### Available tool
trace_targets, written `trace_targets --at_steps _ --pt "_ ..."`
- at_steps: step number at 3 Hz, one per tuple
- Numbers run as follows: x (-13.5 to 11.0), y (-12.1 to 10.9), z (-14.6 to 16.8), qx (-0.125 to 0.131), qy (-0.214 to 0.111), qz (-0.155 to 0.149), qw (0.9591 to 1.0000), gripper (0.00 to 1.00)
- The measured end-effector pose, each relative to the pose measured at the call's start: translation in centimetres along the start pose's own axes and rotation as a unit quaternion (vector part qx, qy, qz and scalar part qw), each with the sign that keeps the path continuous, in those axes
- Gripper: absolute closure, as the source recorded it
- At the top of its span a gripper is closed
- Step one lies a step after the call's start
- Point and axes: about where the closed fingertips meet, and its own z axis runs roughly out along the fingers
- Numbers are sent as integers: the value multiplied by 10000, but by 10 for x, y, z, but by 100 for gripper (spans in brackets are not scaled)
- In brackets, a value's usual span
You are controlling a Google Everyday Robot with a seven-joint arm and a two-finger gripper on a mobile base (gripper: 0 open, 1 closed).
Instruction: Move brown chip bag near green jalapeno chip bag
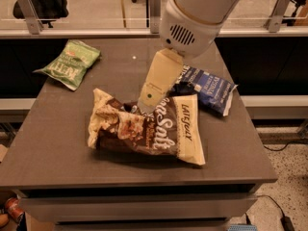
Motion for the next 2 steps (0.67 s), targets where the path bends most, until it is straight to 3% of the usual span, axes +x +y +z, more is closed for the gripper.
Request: trace_targets --at_steps 1,2 --pt "-1 0 0 5 -13 1 10000 0" --pt "-8 4 0 -71 -18 -196 9998 0"
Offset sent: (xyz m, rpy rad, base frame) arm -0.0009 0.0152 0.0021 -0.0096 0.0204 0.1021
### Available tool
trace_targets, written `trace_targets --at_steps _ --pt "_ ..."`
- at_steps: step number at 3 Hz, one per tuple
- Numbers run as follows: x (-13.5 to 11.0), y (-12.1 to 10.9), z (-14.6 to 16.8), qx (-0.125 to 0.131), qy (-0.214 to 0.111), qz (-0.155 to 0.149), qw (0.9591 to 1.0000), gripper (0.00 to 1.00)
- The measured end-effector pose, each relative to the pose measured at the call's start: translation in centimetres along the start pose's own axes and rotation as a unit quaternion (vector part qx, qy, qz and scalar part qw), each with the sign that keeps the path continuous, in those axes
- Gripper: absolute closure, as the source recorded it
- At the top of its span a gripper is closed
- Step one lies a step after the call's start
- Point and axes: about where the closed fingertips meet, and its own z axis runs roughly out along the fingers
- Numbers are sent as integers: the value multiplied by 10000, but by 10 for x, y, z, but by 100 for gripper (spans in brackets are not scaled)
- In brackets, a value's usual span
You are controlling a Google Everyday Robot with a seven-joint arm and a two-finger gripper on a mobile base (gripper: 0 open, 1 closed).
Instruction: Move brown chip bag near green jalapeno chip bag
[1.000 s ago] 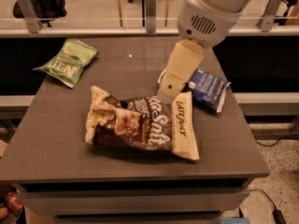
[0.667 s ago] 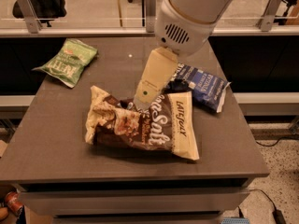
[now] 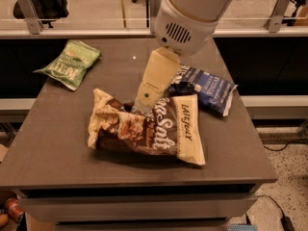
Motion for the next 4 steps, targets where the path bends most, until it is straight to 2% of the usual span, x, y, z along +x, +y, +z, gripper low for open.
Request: trace_targets --at_steps 1,2,4 --pt "-14 15 7 -50 176 -513 9985 0" --pt "-22 28 13 -35 286 -974 9948 0" --pt "-22 45 40 -188 512 -1847 9813 0"
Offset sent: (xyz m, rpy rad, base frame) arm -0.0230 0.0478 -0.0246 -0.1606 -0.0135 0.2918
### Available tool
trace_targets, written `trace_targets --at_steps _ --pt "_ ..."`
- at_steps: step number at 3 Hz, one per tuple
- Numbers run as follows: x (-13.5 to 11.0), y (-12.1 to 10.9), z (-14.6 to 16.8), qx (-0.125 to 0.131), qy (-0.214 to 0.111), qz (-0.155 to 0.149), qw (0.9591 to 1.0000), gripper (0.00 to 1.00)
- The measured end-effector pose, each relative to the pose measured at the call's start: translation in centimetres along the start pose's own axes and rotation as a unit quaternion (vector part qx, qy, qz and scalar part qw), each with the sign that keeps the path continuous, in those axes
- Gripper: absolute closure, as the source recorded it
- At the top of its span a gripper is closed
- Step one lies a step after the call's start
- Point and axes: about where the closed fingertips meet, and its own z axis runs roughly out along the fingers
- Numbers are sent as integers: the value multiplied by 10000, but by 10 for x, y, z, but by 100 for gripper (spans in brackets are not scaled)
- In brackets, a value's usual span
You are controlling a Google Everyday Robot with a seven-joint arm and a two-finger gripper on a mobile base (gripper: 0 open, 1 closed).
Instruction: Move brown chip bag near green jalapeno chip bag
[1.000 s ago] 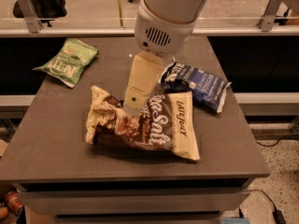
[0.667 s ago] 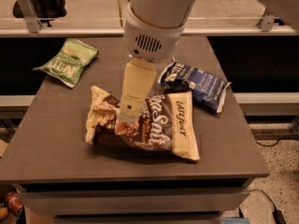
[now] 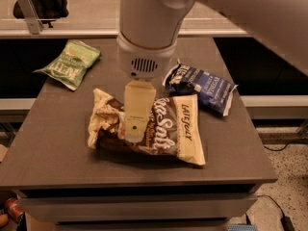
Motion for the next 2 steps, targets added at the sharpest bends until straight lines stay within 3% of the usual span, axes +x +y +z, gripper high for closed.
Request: trace_targets --at_steps 2 --pt "5 2 34 -340 154 -495 9981 0"
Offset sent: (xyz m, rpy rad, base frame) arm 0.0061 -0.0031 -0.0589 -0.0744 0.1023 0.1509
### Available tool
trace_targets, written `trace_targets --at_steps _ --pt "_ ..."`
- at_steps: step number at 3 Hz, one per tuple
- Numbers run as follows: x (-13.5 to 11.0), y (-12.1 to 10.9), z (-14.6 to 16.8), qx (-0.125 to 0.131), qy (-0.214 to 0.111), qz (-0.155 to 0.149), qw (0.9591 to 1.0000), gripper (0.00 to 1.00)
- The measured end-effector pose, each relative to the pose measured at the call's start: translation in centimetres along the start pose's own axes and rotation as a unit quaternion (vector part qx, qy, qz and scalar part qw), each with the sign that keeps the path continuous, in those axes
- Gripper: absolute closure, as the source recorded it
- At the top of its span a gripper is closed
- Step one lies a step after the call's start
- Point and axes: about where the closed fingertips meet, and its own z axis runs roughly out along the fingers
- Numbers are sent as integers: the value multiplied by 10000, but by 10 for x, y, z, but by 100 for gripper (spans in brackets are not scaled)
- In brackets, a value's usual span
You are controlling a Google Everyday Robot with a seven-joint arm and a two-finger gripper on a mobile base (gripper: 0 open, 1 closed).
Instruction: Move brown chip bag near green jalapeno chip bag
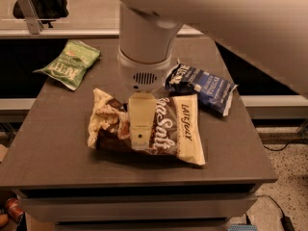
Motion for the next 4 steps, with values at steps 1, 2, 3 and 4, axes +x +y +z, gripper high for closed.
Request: trace_targets --at_steps 1,2,3,4 --pt "3 0 14 -123 39 -87 9999 18" --pt "9 -1 26 -227 56 -81 9997 41" --pt "14 -1 34 -297 57 -63 9995 64" --pt "17 -3 36 -319 81 -33 9995 87"
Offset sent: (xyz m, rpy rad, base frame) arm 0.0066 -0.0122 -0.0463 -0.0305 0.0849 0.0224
